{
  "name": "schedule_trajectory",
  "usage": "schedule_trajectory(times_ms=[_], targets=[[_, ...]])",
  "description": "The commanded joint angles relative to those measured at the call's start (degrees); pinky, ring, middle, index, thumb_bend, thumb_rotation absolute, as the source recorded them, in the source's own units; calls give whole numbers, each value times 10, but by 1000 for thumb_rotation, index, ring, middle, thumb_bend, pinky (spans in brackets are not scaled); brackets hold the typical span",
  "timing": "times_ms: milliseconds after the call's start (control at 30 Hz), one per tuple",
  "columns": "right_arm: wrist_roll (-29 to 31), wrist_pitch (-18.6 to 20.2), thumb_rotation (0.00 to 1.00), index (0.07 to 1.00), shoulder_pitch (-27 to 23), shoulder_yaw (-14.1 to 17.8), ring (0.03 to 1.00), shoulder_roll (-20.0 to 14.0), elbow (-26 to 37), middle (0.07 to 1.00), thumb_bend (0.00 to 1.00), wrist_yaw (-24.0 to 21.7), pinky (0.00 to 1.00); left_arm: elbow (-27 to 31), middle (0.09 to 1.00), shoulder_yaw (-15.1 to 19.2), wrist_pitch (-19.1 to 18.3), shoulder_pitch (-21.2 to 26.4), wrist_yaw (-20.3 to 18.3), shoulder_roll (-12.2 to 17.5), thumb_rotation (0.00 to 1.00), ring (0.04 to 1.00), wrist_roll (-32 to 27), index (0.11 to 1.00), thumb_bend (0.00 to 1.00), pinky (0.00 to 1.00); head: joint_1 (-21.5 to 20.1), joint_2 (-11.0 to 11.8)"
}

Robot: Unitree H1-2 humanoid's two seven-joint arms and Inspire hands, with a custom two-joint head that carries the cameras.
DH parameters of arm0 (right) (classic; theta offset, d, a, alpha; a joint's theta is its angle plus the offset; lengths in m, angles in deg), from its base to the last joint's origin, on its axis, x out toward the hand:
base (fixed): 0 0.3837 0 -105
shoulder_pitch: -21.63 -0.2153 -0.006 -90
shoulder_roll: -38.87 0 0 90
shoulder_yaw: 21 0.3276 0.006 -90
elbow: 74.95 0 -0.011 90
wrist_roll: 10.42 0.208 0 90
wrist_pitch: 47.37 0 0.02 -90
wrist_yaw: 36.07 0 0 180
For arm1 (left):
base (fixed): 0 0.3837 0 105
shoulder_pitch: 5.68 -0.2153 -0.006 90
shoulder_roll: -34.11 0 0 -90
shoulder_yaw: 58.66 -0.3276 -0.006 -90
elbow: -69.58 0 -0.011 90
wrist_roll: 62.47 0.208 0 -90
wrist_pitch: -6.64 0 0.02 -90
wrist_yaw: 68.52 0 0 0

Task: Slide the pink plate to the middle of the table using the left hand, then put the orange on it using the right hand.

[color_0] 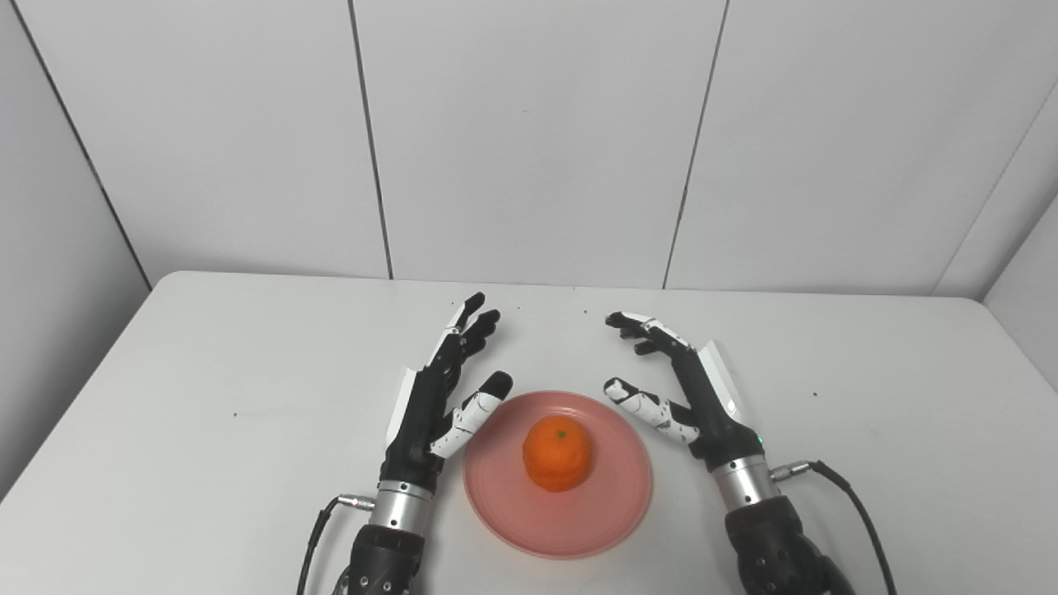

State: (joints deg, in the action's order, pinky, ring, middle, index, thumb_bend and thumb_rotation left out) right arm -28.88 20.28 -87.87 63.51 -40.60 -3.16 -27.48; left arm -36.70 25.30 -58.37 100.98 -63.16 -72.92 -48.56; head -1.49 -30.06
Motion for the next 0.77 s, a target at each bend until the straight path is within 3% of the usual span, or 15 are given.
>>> schedule_trajectory(times_ms=[0,100,167,200,300,367,467,733], targets=[[67,-37,995,808,-6,19,829,20,-16,848,676,7,773,-28,983,-11,19,-12,37,15,738,988,19,894,826,985,0,-1],[133,-30,1000,877,5,46,883,43,-51,902,661,-8,828,-32,999,-21,19,-10,59,21,756,999,25,913,822,999,1,-2],[171,-30,1000,956,9,60,939,54,-80,954,771,-17,923,-34,1000,-16,16,-10,60,17,803,1000,10,952,792,1000,2,-4],[184,-30,1000,962,11,66,942,58,-92,958,778,-22,930,-33,1000,-11,8,-11,52,14,806,1000,-4,955,791,1000,2,-5],[212,-32,997,992,15,75,976,65,-119,984,858,-36,991,-11,1000,-1,-58,-15,9,8,846,1000,-63,995,789,1000,3,-9],[235,-30,993,998,12,80,988,72,-134,991,851,-48,998,-1,1000,12,-116,-12,-36,5,845,1000,-137,999,809,1000,4,-10],[253,-17,1000,1000,5,88,999,80,-150,997,838,-57,1000,8,1000,37,-195,-4,-61,-5,843,1000,-206,1000,863,1000,2,-12],[259,21,1000,995,-7,91,1000,83,-165,997,803,-66,1000,6,1000,74,-288,8,-88,-15,968,1000,-279,1000,834,1000,0,-12]])
